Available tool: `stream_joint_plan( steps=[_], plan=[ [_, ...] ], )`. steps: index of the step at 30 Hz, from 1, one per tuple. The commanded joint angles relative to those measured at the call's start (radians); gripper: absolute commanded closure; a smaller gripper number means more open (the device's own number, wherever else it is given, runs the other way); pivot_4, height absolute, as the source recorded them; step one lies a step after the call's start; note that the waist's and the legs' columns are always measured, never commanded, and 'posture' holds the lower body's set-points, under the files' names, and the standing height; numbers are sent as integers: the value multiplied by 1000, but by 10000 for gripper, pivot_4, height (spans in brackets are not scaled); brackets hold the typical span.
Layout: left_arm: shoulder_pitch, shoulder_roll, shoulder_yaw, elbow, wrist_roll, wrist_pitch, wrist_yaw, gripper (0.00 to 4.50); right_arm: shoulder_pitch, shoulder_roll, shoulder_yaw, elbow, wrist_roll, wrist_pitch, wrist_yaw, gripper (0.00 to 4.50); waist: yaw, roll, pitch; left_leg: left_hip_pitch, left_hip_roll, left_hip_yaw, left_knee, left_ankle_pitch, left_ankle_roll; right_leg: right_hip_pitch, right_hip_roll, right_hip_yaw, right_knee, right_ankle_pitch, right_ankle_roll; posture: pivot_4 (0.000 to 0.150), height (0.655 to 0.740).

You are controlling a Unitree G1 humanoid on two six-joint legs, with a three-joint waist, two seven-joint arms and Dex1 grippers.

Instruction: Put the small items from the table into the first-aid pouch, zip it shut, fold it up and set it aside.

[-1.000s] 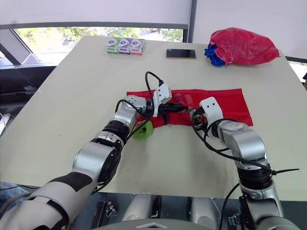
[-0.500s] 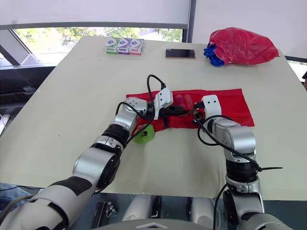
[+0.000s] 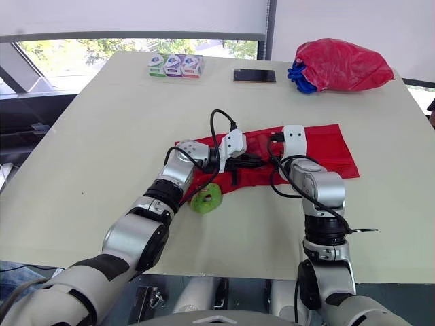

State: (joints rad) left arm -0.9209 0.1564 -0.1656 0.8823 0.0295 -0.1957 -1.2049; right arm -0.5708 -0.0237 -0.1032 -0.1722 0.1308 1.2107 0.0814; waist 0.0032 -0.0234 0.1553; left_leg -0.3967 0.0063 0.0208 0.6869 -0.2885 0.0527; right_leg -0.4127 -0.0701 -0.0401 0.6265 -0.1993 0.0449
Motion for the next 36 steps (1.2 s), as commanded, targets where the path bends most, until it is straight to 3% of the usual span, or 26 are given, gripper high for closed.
stream_joint_plan(
  steps=[1,9,12,15,17,31,36],
  plan=[
    [-23,-2,-5,10,-12,-21,-3,45000,24,-39,16,-122,36,10,40,15702,-3,0,0,0,0,0,0,0,0,0,0,0,0,0,0,1500,7400],
    [-39,23,-4,48,-9,-43,-19,45000,176,-218,34,-403,135,132,163,15702,-14,0,0,0,0,0,0,0,0,0,0,0,0,0,0,1500,7400],
    [-44,24,-6,57,-7,-51,-24,45000,215,-242,31,-428,153,65,192,22961,-14,0,0,1,1,-1,0,0,0,0,0,0,0,0,0,1500,7400],
    [-47,23,-8,61,-7,-59,-32,45000,253,-279,98,-359,109,-36,181,38205,-16,0,0,1,0,0,0,0,0,0,0,0,0,0,0,1500,7400],
    [-48,23,-8,64,-6,-62,-35,45000,258,-264,105,-324,109,-73,177,43872,-15,0,0,1,0,0,0,0,0,0,0,1,0,0,0,1500,7400],
    [-61,15,-10,96,3,-81,-28,45000,95,-98,136,135,43,-548,146,43872,-16,0,0,1,0,1,0,0,0,0,0,1,-1,0,0,1500,7400],
    [-66,35,-5,121,9,-97,-17,45000,226,-160,148,-17,71,-574,236,43872,-12,0,0,0,1,0,0,0,0,0,0,1,-1,0,0,1500,7400]
  ],
)
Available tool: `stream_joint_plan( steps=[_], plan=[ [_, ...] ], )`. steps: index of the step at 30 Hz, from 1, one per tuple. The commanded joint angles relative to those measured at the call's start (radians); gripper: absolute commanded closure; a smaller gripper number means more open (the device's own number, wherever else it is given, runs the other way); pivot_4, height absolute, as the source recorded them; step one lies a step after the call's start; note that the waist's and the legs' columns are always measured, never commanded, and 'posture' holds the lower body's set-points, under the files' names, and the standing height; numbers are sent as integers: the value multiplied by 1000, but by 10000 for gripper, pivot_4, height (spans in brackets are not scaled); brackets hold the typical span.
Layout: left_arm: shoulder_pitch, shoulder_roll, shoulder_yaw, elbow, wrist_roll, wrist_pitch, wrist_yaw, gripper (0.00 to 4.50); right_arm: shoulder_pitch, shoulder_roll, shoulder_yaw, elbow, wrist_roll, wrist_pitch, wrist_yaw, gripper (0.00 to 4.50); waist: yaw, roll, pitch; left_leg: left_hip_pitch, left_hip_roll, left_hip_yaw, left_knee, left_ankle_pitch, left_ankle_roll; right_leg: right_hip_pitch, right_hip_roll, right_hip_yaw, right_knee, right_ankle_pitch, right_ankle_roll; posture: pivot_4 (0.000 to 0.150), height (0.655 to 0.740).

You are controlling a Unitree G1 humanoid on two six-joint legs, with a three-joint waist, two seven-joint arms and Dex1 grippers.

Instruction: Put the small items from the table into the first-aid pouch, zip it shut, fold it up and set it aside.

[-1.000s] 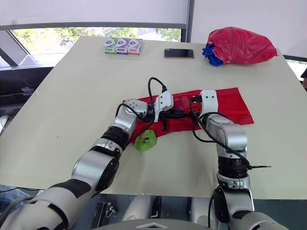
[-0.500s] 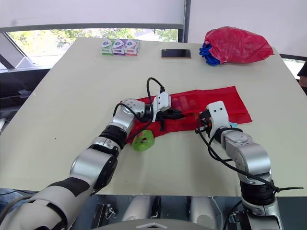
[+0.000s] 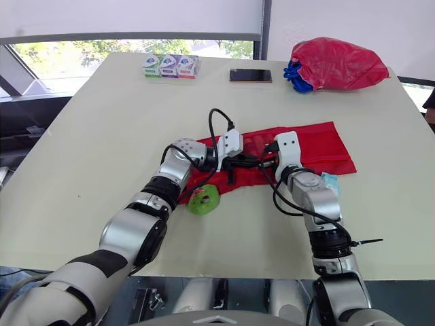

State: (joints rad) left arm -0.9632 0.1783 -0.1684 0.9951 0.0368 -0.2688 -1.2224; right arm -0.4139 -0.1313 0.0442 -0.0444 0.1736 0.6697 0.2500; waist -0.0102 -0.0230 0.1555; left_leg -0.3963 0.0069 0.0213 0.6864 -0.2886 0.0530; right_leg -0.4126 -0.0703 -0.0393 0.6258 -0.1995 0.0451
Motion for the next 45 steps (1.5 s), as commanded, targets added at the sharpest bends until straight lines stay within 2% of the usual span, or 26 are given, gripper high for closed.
stream_joint_plan(
  steps=[1,7,11,16,19,20,21,22,23,24,27,29,30,31,34,35,36,37,38,40,41,45],
  plan=[
    [-26,18,-1,13,3,-27,2,45000,99,-77,3,-195,39,-31,97,43872,0,0,0,0,0,0,0,0,0,0,0,0,0,0,0,1500,7400],
    [-35,66,3,36,6,-46,-13,45000,275,-236,-70,-468,92,-116,221,43872,-4,0,0,1,0,0,0,0,0,0,1,0,0,0,0,1500,7400],
    [-22,135,2,52,18,-72,-38,45000,462,-321,-239,-634,206,-218,344,43872,1,0,0,1,2,0,0,0,0,0,2,0,0,0,0,1500,7400],
    [1,213,11,48,9,-87,-87,45000,685,-378,-452,-742,402,-197,430,43872,-3,0,0,2,3,2,0,0,0,1,1,2,0,0,0,1500,7400],
    [17,262,15,37,8,-91,-110,45000,791,-389,-575,-757,466,-216,454,36655,-1,-1,0,3,4,2,1,0,0,1,1,2,0,0,0,1500,7400],
    [29,289,18,22,2,-86,-130,45000,833,-389,-633,-763,496,-220,463,30842,-1,-1,0,4,5,3,1,0,0,1,2,2,0,0,0,1500,7400],
    [40,310,22,7,-6,-82,-147,45000,867,-386,-677,-769,522,-227,471,28251,-1,-1,0,3,5,3,1,0,0,1,2,3,0,0,0,1500,7400],
    [48,326,25,-5,-11,-79,-159,45000,891,-382,-708,-771,542,-232,473,22903,-2,-1,0,3,5,3,1,0,0,1,2,3,0,0,0,1500,7400],
    [53,335,26,-13,-15,-76,-165,45000,905,-380,-725,-772,555,-236,475,22903,-2,-1,0,3,5,3,0,0,0,1,2,3,0,0,0,1500,7400],
    [55,341,26,-17,-19,-73,-169,45000,915,-380,-737,-769,558,-242,476,19932,-2,-1,0,3,5,3,0,0,0,1,2,3,0,0,0,1500,7400],
    [49,364,30,3,-17,-65,-162,45000,966,-387,-778,-754,558,-270,506,6111,1,-1,0,4,6,3,0,0,0,1,3,3,0,0,0,1500,7400],
    [38,370,39,18,-23,-53,-152,45000,1005,-393,-797,-743,545,-296,536,546,7,-1,-1,4,6,4,0,0,0,1,2,4,0,-2,3,1500,7400],
    [33,368,42,20,-27,-51,-148,38905,1015,-393,-799,-740,546,-304,543,0,8,-1,-1,4,6,3,0,0,0,1,2,3,0,-2,3,1500,7400],
    [30,367,42,21,-30,-48,-150,38099,1024,-392,-802,-739,551,-310,547,0,7,-1,-1,4,6,4,0,0,0,1,2,4,0,-2,3,1500,7400],
    [21,355,50,-5,-62,-37,-200,23099,1063,-387,-808,-747,577,-328,576,0,21,-1,-1,4,6,4,0,0,0,1,2,4,0,-2,3,1500,7400],
    [17,348,54,-20,-75,-30,-217,20624,1073,-385,-807,-750,585,-331,586,0,21,-1,-1,4,6,4,0,0,0,1,2,4,0,-2,3,1500,7400],
    [12,330,61,-59,-110,-6,-252,20624,1084,-382,-803,-760,594,-336,587,0,24,-1,-1,4,6,4,0,0,0,1,2,4,0,-2,3,1500,7400],
    [8,313,63,-90,-131,9,-273,15443,1089,-381,-799,-767,599,-339,584,0,28,-1,0,3,5,4,1,0,0,1,2,4,0,-2,3,1500,7400],
    [5,297,63,-116,-143,15,-279,12342,1093,-381,-794,-773,602,-340,579,0,31,-1,-1,2,5,3,1,0,0,1,1,3,0,-2,2,1500,7400],
    [5,259,57,-159,-152,23,-260,2075,1098,-385,-781,-781,594,-344,571,0,35,-1,-1,1,4,2,1,0,0,1,1,3,-1,-1,0,1500,7400],
    [9,235,50,-184,-153,29,-243,919,1100,-387,-774,-788,591,-344,567,0,35,-1,-1,1,4,2,1,0,0,1,1,4,-1,-1,0,1500,7400],
    [21,133,12,-244,-120,40,-140,919,1093,-398,-754,-821,598,-335,542,0,35,-1,-1,1,3,2,2,0,0,1,1,5,-1,-1,0,1500,7400]
  ],
)
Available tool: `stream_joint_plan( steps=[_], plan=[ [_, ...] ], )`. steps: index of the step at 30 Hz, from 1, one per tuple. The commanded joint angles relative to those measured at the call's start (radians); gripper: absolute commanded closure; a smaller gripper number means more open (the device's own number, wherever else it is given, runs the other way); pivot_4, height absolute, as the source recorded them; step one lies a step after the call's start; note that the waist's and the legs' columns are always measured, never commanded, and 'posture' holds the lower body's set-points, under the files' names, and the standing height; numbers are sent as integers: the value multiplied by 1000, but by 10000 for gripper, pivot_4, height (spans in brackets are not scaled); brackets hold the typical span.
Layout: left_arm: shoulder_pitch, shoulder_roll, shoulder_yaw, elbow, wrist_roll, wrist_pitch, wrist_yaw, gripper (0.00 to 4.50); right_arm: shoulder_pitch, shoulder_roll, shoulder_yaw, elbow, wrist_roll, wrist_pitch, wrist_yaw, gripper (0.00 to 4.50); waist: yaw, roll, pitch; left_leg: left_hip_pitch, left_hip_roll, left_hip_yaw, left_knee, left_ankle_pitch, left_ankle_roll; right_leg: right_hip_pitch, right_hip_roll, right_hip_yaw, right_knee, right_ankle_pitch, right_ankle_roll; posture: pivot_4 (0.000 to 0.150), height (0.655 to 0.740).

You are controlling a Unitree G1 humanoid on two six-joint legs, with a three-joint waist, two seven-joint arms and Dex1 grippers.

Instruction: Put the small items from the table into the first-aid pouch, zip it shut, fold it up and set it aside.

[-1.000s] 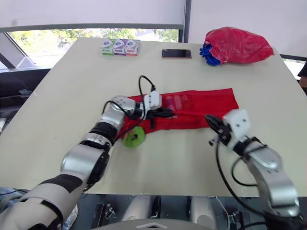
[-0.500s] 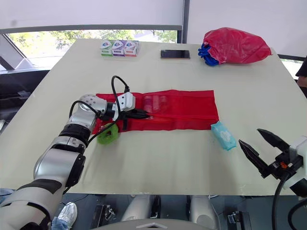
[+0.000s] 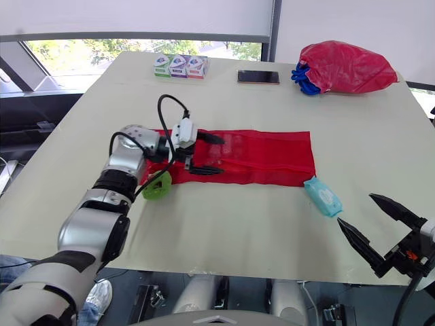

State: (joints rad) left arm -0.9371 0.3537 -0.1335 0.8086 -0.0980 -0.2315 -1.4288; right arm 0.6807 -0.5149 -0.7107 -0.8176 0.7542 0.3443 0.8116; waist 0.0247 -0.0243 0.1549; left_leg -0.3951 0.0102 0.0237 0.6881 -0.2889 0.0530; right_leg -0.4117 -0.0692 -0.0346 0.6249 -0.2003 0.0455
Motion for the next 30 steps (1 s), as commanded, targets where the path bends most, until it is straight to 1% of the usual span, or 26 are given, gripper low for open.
stream_joint_plan(
  steps=[1,3,8,14,17,20,25,26,27,30],
  plan=[
    [-6,-64,-32,-54,33,-3,104,919,-7,-15,7,-59,21,-7,-31,0,0,0,0,0,0,0,0,0,0,0,0,0,0,0,0,1500,7400],
    [-8,-105,-51,-41,65,0,178,919,-13,-17,20,-79,24,-4,-52,0,-3,0,0,0,0,0,0,0,0,0,0,0,0,-1,2,1500,7400],
    [-23,-198,-96,11,125,-2,301,919,-21,-20,44,-119,35,-1,-103,0,-8,0,0,0,0,0,0,0,0,0,1,0,0,-1,2,1500,7400],
    [-90,-273,-148,187,232,-56,447,919,-42,-31,77,-161,48,6,-167,0,-7,0,0,0,0,0,0,0,0,0,1,0,0,-2,3,1500,7400],
    [-129,-307,-151,266,258,-76,521,919,-41,-32,87,-176,47,4,-190,0,-5,-1,0,0,-1,0,0,0,0,0,1,0,0,-2,3,1500,7400],
    [-146,-319,-156,309,282,-94,560,919,-29,-27,94,-191,39,0,-207,0,-5,0,0,0,-1,-1,0,0,0,0,1,0,0,-2,3,1500,7400],
    [-148,-317,-152,337,300,-113,564,919,-20,-28,97,-196,35,-8,-224,0,-7,0,0,0,0,-1,0,0,0,0,1,0,0,-2,3,1500,7400],
    [-149,-315,-151,339,303,-112,566,6101,-20,-28,98,-195,34,-10,-226,0,-7,0,0,0,0,-1,0,0,0,0,1,0,0,-2,3,1500,7400],
    [-151,-313,-149,340,303,-111,565,9991,-24,-30,100,-193,32,-10,-228,0,-7,0,0,0,0,-1,0,0,0,0,1,0,0,-2,3,1500,7400],
    [-154,-308,-143,338,301,-107,560,23799,-33,-36,107,-188,30,-9,-235,0,-7,0,0,0,0,-1,0,0,0,0,1,0,0,-2,3,1500,7400]
  ],
)
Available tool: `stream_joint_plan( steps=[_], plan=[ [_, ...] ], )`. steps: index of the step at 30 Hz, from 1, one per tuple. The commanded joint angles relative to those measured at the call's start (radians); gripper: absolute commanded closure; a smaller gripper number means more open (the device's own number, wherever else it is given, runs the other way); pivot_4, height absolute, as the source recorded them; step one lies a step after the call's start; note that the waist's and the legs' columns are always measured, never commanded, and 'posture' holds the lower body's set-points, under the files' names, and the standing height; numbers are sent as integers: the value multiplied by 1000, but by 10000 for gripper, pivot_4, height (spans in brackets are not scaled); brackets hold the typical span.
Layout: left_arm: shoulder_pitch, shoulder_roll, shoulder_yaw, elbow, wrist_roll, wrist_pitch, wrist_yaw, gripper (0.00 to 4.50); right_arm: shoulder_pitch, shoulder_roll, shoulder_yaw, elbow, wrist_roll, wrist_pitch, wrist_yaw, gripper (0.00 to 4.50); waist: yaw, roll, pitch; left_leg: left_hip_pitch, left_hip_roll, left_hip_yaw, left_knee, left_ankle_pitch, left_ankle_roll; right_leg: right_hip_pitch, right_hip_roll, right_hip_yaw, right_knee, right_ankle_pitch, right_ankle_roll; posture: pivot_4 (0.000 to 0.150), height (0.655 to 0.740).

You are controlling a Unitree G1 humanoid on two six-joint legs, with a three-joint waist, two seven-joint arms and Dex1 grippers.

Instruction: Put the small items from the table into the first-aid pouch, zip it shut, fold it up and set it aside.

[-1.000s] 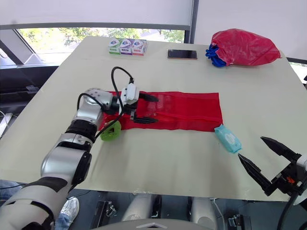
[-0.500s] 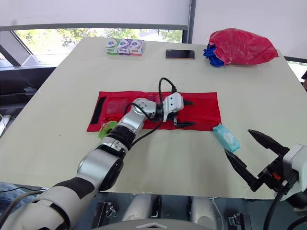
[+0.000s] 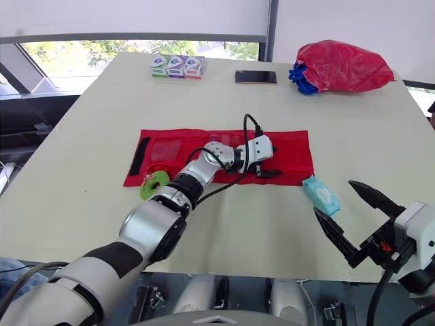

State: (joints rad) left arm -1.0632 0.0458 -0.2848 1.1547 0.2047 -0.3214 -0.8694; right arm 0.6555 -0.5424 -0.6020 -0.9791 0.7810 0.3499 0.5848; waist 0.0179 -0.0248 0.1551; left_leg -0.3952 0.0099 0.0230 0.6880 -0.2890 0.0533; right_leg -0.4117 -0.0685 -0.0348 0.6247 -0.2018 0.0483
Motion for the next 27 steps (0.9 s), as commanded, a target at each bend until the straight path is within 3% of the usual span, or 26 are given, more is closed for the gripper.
stream_joint_plan(
  steps=[1,2,4,6,14,19,27],
  plan=[
    [-29,0,9,-7,-2,-17,2,28863,-12,-11,0,-25,2,-14,-10,0,0,0,0,0,0,0,0,0,0,0,0,0,0,0,-1,1500,7400],
    [-28,0,10,-8,-3,-17,2,29842,-16,-13,2,-22,1,-13,-11,0,0,0,0,0,0,0,0,0,0,0,0,0,0,1,-1,1500,7400],
    [-27,0,14,-11,-8,-19,-2,38950,-24,-18,9,-16,-5,-4,-21,0,0,0,0,0,0,0,0,0,0,0,0,0,0,1,-1,1500,7400],
    [-24,-2,19,-21,-17,-26,-15,44281,-28,-26,17,-10,-17,13,-36,0,0,0,0,0,0,0,0,0,0,0,0,0,0,1,-1,1500,7400],
    [-15,-1,30,-56,-39,-39,-62,44281,-67,-69,137,17,-119,153,-142,0,0,0,0,0,0,0,0,0,0,0,0,0,0,2,-3,1500,7400],
    [-16,-7,33,-72,-45,-32,-75,44281,-192,-80,239,139,-210,237,-216,0,-1,-1,-1,0,0,1,0,0,0,0,0,0,0,2,-3,1500,7400],
    [-19,-19,30,-85,-53,-23,-81,44281,-353,-95,347,386,-310,278,-193,0,2,0,-1,-1,-2,-1,0,0,0,0,-1,-1,0,2,-3,1500,7400]
  ],
)
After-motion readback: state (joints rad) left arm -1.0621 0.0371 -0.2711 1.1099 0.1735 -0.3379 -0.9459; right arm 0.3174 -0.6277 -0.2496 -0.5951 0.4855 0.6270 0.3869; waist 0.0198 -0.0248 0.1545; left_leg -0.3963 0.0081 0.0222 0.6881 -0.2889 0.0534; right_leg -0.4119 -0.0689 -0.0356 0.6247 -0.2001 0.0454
